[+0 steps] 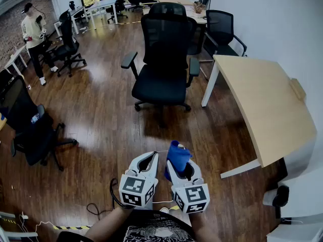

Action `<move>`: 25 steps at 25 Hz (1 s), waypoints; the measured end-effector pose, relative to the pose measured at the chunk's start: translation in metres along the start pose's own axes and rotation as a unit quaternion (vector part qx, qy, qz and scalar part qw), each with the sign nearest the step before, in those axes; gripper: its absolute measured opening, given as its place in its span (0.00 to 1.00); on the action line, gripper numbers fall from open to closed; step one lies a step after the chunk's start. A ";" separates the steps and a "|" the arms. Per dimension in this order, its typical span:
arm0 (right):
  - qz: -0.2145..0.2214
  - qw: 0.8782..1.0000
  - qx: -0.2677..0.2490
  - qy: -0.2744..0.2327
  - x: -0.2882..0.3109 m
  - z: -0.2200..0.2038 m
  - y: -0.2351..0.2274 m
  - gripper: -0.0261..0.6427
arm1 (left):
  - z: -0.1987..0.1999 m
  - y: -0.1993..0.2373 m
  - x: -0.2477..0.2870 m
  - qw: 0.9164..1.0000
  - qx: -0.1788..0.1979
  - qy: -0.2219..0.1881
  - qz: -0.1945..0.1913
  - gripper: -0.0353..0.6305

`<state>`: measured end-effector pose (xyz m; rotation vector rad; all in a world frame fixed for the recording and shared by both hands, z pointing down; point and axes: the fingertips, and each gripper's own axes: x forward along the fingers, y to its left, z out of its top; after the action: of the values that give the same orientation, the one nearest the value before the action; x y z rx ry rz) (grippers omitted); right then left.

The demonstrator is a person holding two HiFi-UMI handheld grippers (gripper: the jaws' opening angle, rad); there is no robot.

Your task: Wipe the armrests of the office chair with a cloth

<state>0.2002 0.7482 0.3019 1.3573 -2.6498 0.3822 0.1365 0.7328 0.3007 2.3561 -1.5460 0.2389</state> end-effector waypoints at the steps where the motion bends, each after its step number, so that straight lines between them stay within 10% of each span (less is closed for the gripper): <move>1: -0.001 1.000 0.000 -0.001 0.011 0.003 -0.005 0.26 | 0.003 0.008 0.010 1.000 -0.001 0.000 0.001 0.06; 25: -0.059 0.998 0.008 0.025 0.383 0.121 -0.145 0.26 | 0.141 0.245 0.320 0.998 -0.007 0.019 -0.059 0.06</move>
<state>0.0934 0.3350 0.2998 1.4798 -2.5181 0.4163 0.0371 0.3175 0.3075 2.4070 -1.3818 0.2420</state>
